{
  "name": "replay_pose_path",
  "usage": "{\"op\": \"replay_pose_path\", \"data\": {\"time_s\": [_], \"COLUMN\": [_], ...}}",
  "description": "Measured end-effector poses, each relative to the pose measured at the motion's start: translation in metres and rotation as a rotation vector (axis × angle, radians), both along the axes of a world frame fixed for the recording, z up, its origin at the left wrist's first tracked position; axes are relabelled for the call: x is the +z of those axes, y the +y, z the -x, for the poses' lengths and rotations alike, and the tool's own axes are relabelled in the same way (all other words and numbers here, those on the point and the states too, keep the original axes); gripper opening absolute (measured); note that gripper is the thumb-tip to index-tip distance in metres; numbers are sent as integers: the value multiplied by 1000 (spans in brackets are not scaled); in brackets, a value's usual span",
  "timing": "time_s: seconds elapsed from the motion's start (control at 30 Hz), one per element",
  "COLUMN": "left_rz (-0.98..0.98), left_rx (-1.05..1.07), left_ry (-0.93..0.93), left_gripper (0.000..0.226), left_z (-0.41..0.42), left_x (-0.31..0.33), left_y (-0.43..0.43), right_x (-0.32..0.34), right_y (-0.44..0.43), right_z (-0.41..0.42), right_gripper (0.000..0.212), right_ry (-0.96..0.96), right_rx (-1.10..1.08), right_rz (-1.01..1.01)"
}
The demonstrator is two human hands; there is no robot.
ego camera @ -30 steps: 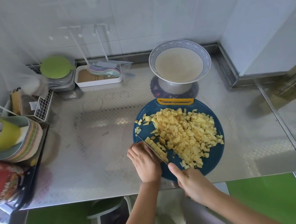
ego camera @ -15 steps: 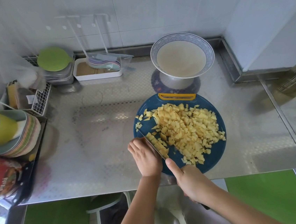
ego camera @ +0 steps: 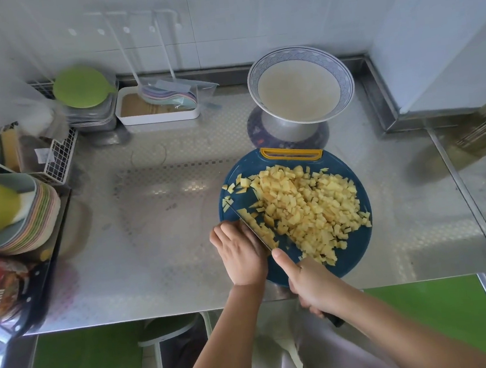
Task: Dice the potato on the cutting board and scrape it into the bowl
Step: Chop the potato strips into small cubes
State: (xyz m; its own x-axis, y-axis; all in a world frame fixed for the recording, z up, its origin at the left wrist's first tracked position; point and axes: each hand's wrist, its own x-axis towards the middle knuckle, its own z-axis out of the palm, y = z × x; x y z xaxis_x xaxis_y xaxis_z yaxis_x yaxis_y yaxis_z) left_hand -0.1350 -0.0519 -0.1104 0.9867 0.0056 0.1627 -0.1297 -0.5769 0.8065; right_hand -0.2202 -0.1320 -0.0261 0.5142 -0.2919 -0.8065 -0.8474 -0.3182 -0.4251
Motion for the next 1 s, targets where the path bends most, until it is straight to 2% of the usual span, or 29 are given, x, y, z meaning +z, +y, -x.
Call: {"op": "replay_pose_path", "data": {"time_s": [0.13, 0.2, 0.33, 0.5, 0.63, 0.73, 0.8, 0.87, 1.0], "left_rz": [-1, -5, 2, 43, 61, 179, 237, 225, 137], "left_rx": [8, 9, 21, 25, 12, 51, 99, 135, 125], "left_ry": [-10, -22, -16, -6, 35, 117, 137, 140, 97], "left_gripper": [22, 19, 20, 22, 27, 39, 36, 32, 39], "left_z": [-1, 0, 0, 2, 2, 3, 5, 7, 12], "left_x": [0, 0, 0, 1, 4, 8, 11, 10, 5], "left_y": [-1, -1, -1, -2, 2, 5, 8, 9, 6], "right_x": [-5, -9, -18, -8, 5, 15, 19, 21, 18], "right_y": [-2, 1, 3, -21, -26, -26, -22, -15, 3], "right_z": [-3, -5, -4, 3, 8, 12, 16, 21, 28], "right_gripper": [56, 51, 69, 69, 68, 69, 72, 74, 72], "right_ry": [-86, -91, -118, -144, -135, -157, -194, -226, -220], "right_rx": [-11, -5, -13, -171, -220, -189, -122, -88, -61], "right_rz": [-21, 36, 27, -284, -390, -365, -289, -230, -168]}}
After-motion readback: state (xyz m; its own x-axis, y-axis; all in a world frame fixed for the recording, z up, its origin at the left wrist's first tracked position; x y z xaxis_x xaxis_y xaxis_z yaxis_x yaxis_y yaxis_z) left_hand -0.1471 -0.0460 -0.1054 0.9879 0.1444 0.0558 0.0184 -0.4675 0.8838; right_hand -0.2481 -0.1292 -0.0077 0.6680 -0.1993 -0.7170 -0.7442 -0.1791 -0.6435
